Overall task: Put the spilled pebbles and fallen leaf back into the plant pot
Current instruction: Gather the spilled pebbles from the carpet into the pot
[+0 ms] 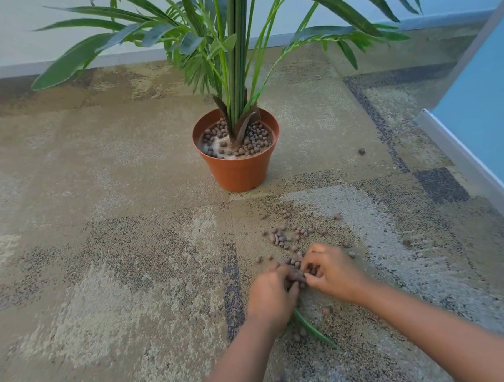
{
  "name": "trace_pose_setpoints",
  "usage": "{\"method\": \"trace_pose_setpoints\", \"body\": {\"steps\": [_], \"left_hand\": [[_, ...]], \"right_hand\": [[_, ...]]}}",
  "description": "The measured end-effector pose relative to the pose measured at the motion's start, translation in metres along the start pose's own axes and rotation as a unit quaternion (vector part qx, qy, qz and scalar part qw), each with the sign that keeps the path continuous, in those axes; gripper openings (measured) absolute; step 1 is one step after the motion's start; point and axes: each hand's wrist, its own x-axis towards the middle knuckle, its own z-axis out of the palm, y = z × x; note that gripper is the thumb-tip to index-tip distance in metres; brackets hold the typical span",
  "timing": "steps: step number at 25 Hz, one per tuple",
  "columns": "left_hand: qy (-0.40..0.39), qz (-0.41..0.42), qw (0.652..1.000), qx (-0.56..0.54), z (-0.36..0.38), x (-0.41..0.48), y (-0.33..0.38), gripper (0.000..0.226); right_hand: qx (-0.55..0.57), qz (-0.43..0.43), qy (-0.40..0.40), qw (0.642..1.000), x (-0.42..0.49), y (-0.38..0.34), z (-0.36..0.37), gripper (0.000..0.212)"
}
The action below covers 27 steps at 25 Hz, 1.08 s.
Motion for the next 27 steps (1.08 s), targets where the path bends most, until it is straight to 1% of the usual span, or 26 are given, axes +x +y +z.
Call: {"method": "trace_pose_setpoints", "body": {"steps": [2,5,8,10,12,14,17,19,20,22,24,27], "left_hand": [[-0.005,-0.026,0.999,-0.03,0.0,0.001,-0.003,0.008],[-0.004,-0.05,0.996,-0.069,0.001,0.004,-0.005,0.013],[0.005,-0.102,0.99,-0.1,-0.001,0.008,-0.003,0.006],[0.004,-0.115,0.99,-0.083,-0.002,0.008,-0.002,0.005],[0.003,-0.099,0.993,-0.061,-0.002,0.003,0.001,0.004],[0.012,-0.092,0.994,-0.064,0.001,-0.001,0.004,0.008],[0.006,-0.107,0.991,-0.074,0.003,-0.003,0.005,0.023],[-0.002,-0.113,0.99,-0.086,0.001,-0.002,0.004,0.028],[-0.004,-0.114,0.989,-0.089,0.001,-0.002,0.004,0.028],[-0.004,-0.111,0.99,-0.086,-0.001,-0.002,0.003,0.029],[-0.005,-0.11,0.99,-0.09,-0.002,-0.001,0.002,0.038],[-0.016,-0.108,0.99,-0.086,-0.004,0.004,0.002,0.047]], "right_hand": [[0.063,0.026,0.021,0.997,-0.001,0.002,-0.004,0.008],[0.136,0.048,0.058,0.988,0.0,0.004,-0.011,0.008],[0.169,0.058,0.076,0.981,0.002,0.003,-0.02,0.013],[0.211,0.067,0.078,0.972,0.01,-0.003,-0.03,0.015],[0.242,0.062,0.105,0.963,0.025,-0.017,-0.048,0.015],[0.239,0.031,0.153,0.958,0.051,-0.038,-0.074,0.016],[0.223,-0.024,0.235,0.946,0.104,-0.077,-0.111,0.019],[0.216,-0.034,0.282,0.934,0.142,-0.099,-0.123,0.018],[0.201,-0.032,0.295,0.934,0.16,-0.107,-0.124,0.019],[0.172,-0.017,0.283,0.944,0.185,-0.118,-0.119,0.023],[0.168,0.006,0.258,0.952,0.196,-0.12,-0.108,0.025],[0.18,0.01,0.276,0.944,0.181,-0.111,-0.097,0.02]]}}
